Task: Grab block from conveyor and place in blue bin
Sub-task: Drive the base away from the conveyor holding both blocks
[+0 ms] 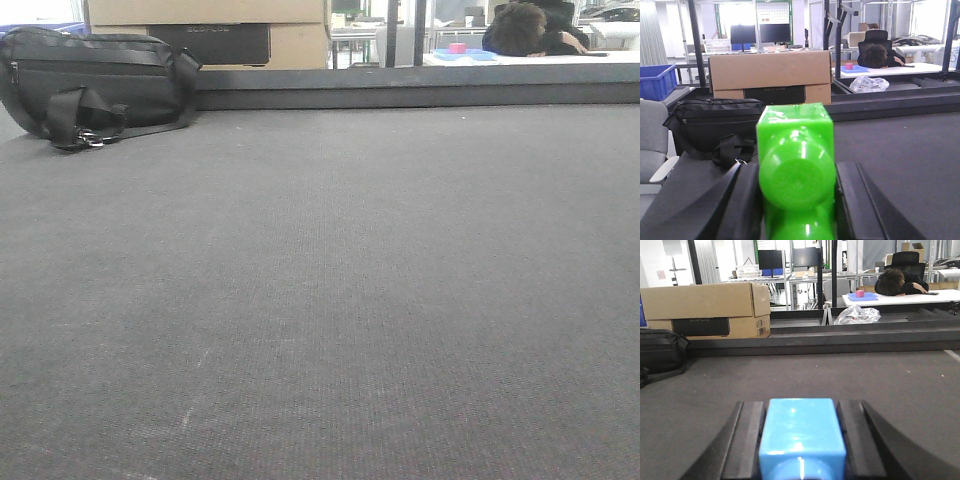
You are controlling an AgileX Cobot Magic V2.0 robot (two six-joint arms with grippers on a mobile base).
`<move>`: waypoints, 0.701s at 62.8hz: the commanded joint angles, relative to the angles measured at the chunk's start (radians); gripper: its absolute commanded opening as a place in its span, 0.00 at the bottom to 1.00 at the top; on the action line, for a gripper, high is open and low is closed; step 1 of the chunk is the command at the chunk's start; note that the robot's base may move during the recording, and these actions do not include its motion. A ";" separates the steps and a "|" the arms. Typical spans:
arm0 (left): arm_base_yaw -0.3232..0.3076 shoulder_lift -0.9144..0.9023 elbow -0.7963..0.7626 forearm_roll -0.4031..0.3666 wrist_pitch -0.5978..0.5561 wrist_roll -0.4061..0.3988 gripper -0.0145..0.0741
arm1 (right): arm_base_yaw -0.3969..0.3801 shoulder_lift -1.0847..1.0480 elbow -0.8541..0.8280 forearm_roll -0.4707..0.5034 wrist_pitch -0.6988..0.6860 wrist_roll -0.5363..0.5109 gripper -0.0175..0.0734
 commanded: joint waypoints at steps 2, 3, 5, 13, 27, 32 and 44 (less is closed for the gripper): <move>-0.003 -0.006 0.002 0.003 -0.013 -0.005 0.04 | -0.001 -0.005 0.002 0.001 -0.018 -0.004 0.01; -0.003 -0.006 0.002 0.003 -0.013 -0.005 0.04 | -0.001 -0.005 0.002 0.001 -0.018 -0.004 0.01; -0.003 -0.006 0.002 0.003 -0.013 -0.005 0.04 | -0.001 -0.005 0.002 0.001 -0.018 -0.004 0.01; -0.003 -0.006 0.002 0.003 -0.013 -0.005 0.04 | -0.001 -0.005 0.002 0.001 -0.018 -0.004 0.01; -0.003 -0.006 0.002 0.003 -0.013 -0.005 0.04 | -0.001 -0.005 0.002 0.001 -0.018 -0.004 0.01; -0.003 -0.006 0.002 0.003 -0.013 -0.005 0.04 | -0.001 -0.005 0.002 0.001 -0.018 -0.004 0.01; -0.003 -0.006 0.002 0.003 -0.013 -0.005 0.04 | -0.001 -0.005 0.002 0.001 -0.018 -0.004 0.01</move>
